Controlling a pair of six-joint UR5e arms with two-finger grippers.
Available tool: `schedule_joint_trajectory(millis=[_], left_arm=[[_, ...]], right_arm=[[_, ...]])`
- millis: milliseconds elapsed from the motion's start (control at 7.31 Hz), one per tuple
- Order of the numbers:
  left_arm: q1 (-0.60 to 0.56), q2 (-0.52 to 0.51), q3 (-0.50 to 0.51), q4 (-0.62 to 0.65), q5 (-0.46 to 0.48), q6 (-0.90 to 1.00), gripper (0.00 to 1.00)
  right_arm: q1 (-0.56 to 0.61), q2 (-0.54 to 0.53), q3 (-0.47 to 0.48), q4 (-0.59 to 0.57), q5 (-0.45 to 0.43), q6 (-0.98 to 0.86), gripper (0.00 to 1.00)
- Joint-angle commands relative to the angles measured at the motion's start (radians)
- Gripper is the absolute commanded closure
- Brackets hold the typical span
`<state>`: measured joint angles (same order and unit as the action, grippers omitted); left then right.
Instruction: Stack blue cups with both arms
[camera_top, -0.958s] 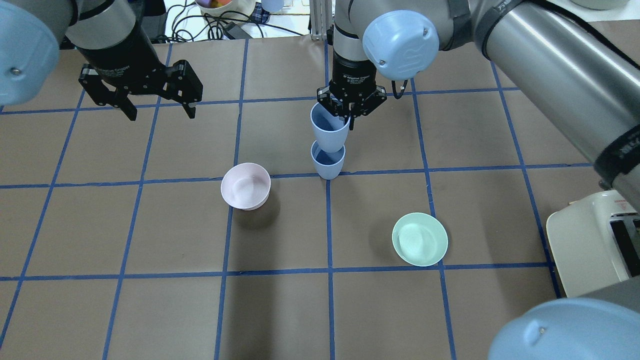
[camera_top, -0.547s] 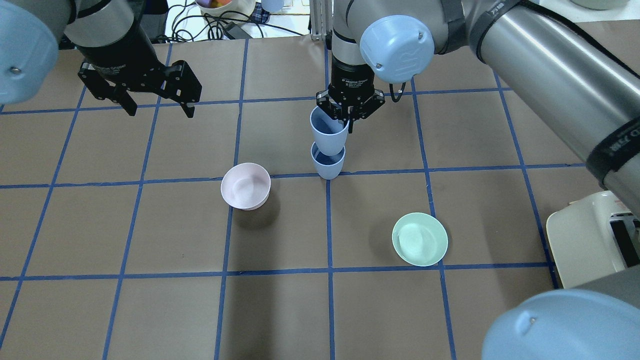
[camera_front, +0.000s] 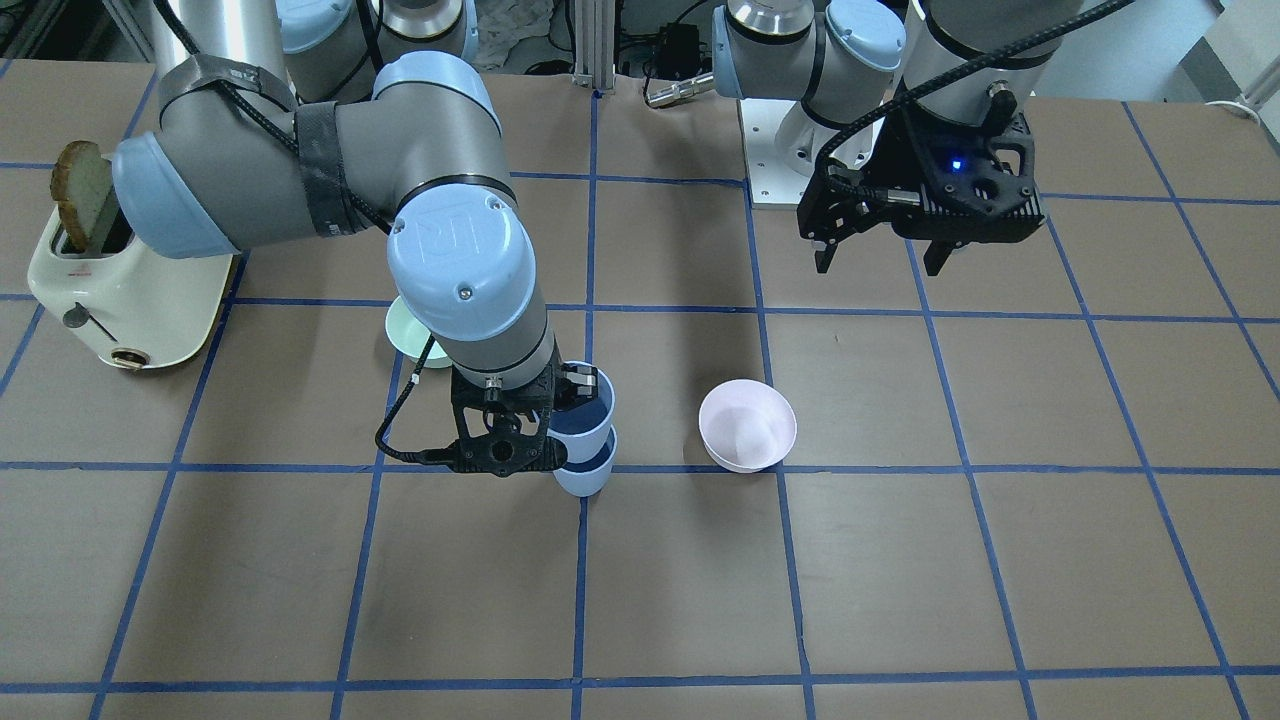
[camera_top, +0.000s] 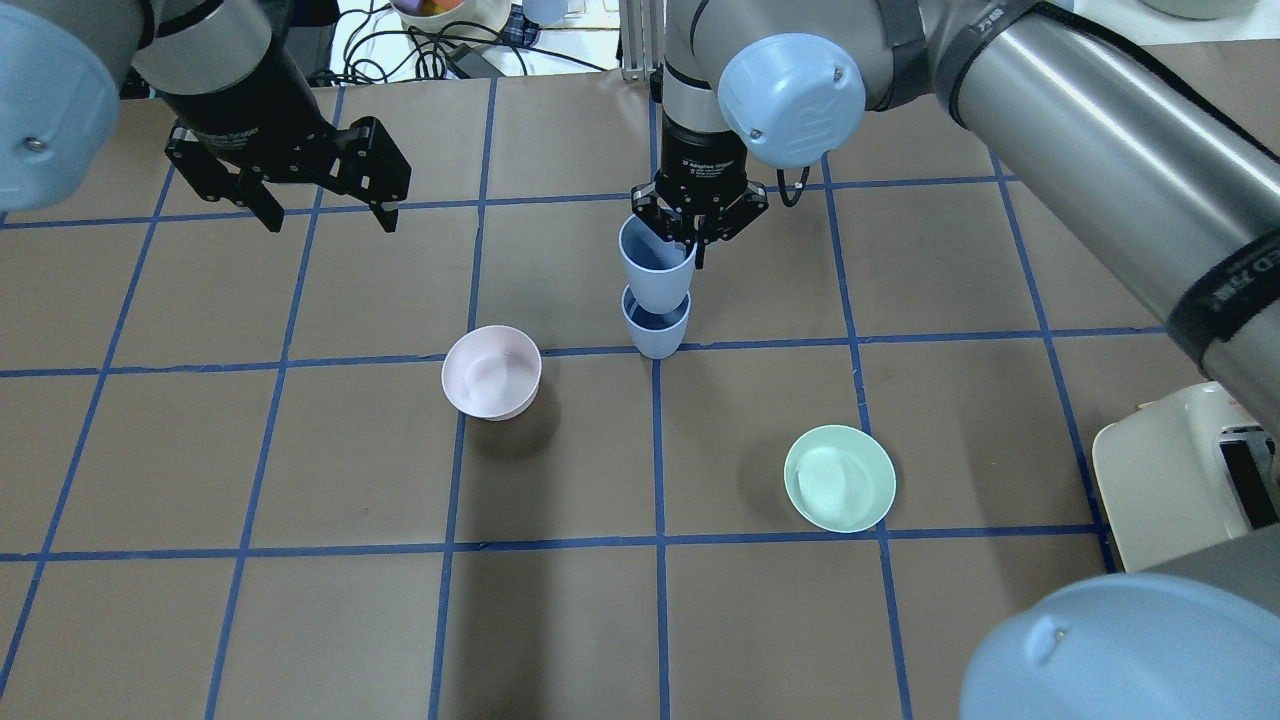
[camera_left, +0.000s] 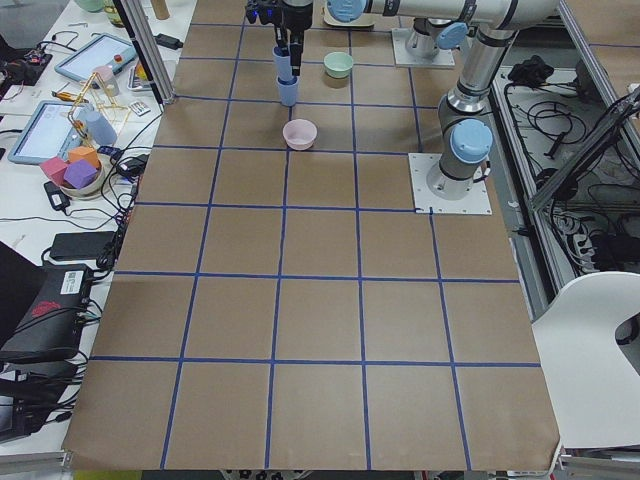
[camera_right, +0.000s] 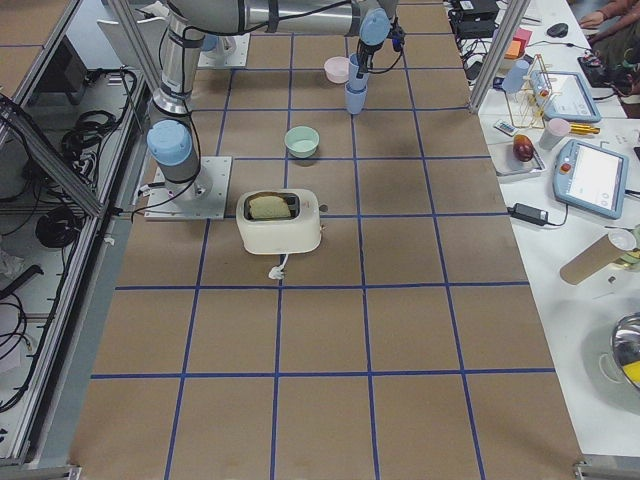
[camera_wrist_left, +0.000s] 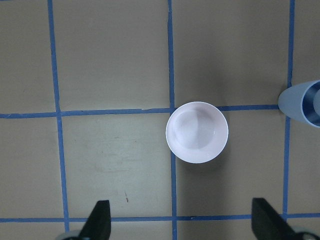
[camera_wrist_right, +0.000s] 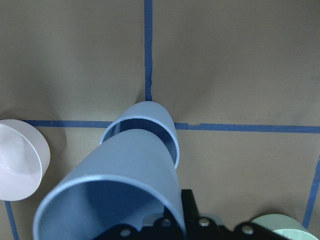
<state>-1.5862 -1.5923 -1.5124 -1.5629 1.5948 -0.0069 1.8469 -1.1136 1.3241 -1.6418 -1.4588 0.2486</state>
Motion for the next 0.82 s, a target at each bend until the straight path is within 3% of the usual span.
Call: schedule_joint_trajectory(millis=[0, 137, 274, 684], left_arm=[[0.000, 0.002, 0.000, 0.001, 0.001, -0.002, 0.00], [0.002, 0.003, 0.003, 0.001, 0.001, -0.004, 0.00], [0.000, 0.003, 0.003, 0.001, 0.001, -0.002, 0.00], [0.002, 0.005, 0.003, 0.001, 0.001, -0.004, 0.00]], right_arm=[[0.000, 0.002, 0.001, -0.001, 0.002, 0.000, 0.66], [0.000, 0.003, 0.001, -0.004, 0.002, -0.009, 0.18], [0.000, 0.012, 0.001, -0.004, 0.002, 0.001, 0.00], [-0.026, -0.006, -0.025, 0.000, -0.015, -0.014, 0.00]])
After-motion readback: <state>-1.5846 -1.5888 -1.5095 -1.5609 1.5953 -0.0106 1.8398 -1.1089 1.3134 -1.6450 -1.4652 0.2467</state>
